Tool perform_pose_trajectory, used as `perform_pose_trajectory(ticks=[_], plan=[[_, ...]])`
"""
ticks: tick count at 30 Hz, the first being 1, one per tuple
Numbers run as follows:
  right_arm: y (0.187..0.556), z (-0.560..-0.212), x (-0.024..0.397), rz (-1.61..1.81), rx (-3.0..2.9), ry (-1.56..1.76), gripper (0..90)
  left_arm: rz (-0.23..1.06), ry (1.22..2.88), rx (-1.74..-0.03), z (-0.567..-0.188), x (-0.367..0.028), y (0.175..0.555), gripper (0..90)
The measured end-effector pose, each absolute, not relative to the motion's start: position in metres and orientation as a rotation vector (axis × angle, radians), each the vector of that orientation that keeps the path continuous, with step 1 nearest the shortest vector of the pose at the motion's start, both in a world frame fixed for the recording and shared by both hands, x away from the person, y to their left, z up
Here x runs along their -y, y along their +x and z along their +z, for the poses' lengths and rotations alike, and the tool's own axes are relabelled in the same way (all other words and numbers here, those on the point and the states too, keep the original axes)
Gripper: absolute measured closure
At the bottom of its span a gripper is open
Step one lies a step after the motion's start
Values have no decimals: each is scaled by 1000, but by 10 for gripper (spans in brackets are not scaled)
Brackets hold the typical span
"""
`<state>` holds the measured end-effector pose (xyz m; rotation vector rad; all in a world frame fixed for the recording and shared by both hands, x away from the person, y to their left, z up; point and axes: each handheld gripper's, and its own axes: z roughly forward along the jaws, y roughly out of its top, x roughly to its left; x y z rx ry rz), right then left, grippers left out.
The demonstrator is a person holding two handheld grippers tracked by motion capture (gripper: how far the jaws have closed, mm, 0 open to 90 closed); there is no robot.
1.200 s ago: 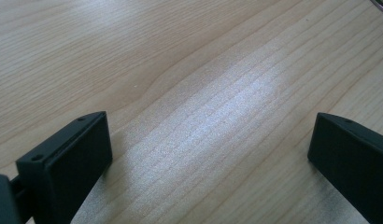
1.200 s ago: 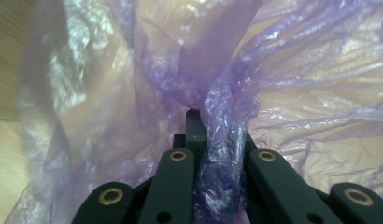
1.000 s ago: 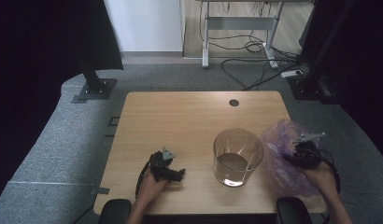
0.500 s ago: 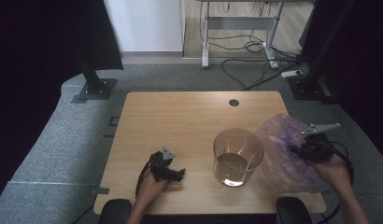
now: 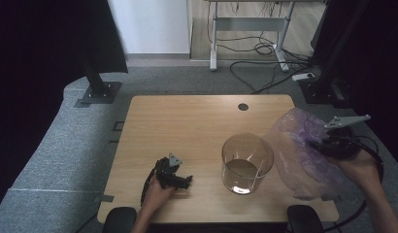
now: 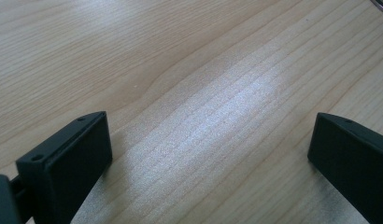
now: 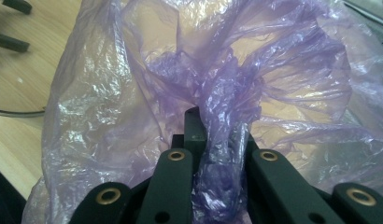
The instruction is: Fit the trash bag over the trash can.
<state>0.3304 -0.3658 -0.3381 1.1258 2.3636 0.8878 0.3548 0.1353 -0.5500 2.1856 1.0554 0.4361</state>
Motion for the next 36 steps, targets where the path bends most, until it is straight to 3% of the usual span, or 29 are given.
perform_pose_trajectory(ticks=[17,36], plan=[[332,-280,343,930,-2370,1006,821,435,2188,-1055,-550,-135,355,0],[351,-274,268,993,-2499,812,817,435,2187,-1056,-550,-135,355,0]])
